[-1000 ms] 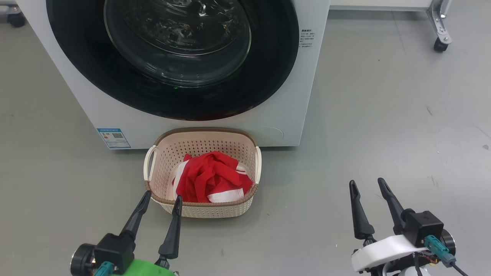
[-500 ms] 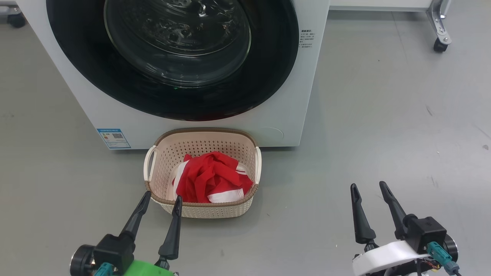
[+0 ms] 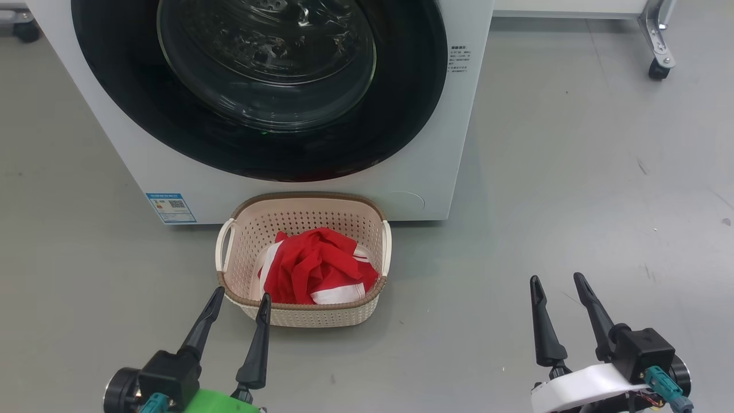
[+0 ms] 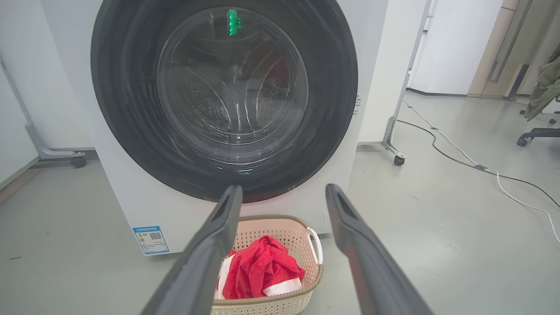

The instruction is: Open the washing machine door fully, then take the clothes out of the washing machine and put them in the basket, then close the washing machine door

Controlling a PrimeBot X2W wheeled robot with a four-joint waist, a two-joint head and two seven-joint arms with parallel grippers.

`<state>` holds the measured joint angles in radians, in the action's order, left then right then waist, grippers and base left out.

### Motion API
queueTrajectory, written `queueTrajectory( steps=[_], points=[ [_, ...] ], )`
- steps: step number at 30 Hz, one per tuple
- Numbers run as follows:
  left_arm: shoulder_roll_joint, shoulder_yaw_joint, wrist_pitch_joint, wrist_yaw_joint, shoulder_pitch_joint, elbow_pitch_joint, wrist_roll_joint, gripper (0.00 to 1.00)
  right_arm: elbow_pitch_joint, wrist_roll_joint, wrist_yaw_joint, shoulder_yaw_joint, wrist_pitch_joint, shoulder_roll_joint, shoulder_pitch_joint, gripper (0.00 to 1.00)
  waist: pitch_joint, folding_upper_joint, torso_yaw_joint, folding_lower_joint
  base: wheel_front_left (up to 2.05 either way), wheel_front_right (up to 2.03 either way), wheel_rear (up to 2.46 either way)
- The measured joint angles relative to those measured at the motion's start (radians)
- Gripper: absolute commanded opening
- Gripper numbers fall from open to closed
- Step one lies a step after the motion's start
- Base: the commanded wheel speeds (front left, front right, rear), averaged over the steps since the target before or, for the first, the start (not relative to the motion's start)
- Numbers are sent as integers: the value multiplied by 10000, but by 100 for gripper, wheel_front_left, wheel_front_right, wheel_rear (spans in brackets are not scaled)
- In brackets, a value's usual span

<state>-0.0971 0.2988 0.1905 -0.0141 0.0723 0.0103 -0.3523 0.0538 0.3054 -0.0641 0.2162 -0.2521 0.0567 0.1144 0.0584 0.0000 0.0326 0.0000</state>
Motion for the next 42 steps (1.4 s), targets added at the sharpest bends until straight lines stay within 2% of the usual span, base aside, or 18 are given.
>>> queueTrajectory(
  steps=[2,3,8,19,26,42],
  points=[
    [0,-2,-44,-35,3,19,-4,100,-31,-2,0,-12,0,0,20,100,0,0,0,0,0,0,0],
    [6,-2,-44,-73,4,-2,-8,0,-17,2,2,-15,0,-2,24,0,-1,0,0,0,0,0,0],
    [127,75,-48,-73,128,-525,2,0,483,12,4,27,13,-15,151,0,0,0,0,0,0,0,0],
    [148,79,-44,15,323,-460,-715,0,324,740,105,102,13,-31,347,0,-35,0,-31,0,0,0,0],
    [173,-117,-144,33,322,-430,-1856,0,249,1841,211,-63,109,-73,386,0,-63,0,-52,0,0,0,0],
    [178,-589,-487,115,299,-606,-3653,0,290,3783,297,-506,548,-25,280,0,-130,0,-92,0,0,0,0]
  ],
)
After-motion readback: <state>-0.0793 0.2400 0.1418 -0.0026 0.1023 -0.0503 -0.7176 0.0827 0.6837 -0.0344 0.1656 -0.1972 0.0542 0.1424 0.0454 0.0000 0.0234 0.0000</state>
